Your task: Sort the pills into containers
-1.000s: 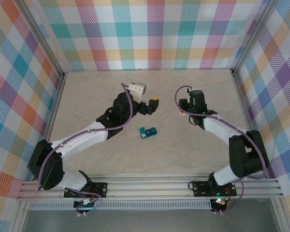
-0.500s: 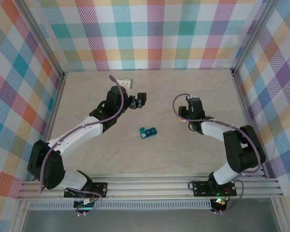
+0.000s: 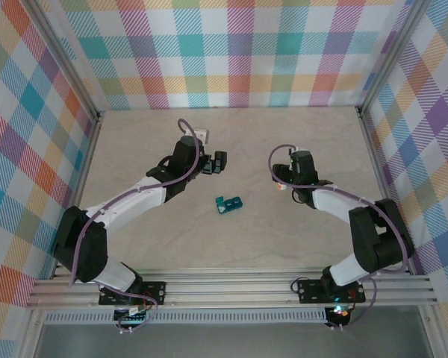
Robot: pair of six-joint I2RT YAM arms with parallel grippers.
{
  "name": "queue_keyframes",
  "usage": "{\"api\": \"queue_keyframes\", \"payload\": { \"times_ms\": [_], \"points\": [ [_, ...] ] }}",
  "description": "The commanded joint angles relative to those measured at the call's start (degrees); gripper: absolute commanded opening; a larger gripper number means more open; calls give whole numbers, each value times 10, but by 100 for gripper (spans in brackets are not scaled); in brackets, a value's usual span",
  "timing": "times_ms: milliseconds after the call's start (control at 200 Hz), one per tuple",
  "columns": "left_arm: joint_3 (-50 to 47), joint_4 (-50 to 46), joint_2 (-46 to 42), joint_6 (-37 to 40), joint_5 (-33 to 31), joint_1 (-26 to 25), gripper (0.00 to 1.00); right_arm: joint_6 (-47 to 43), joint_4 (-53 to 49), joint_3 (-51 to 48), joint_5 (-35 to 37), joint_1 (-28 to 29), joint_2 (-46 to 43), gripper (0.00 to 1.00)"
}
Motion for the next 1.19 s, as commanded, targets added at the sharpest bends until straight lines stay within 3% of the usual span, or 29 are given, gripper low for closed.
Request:
{"api": "queue_keyframes", "payload": {
  "times_ms": [0,225,390,620,935,1055,1190],
  "points": [
    [21,-18,16,-16,-16,21,100,3,-63,49,-32,5,-48,75],
    [54,-75,64,-39,7,54,100,-10,-199,148,-148,32,-52,74],
    [48,-91,82,-68,30,81,100,-40,-281,217,-198,83,-3,72],
    [51,-123,98,-73,64,94,100,-50,-401,313,-306,100,110,70],
    [58,-167,105,-73,91,95,99,-78,-499,391,-303,141,216,65],
    [56,-172,106,-71,95,96,81,-81,-516,396,-297,146,226,65],
    [57,-176,113,-74,102,96,26,-81,-525,392,-286,147,232,65]
  ]
}}
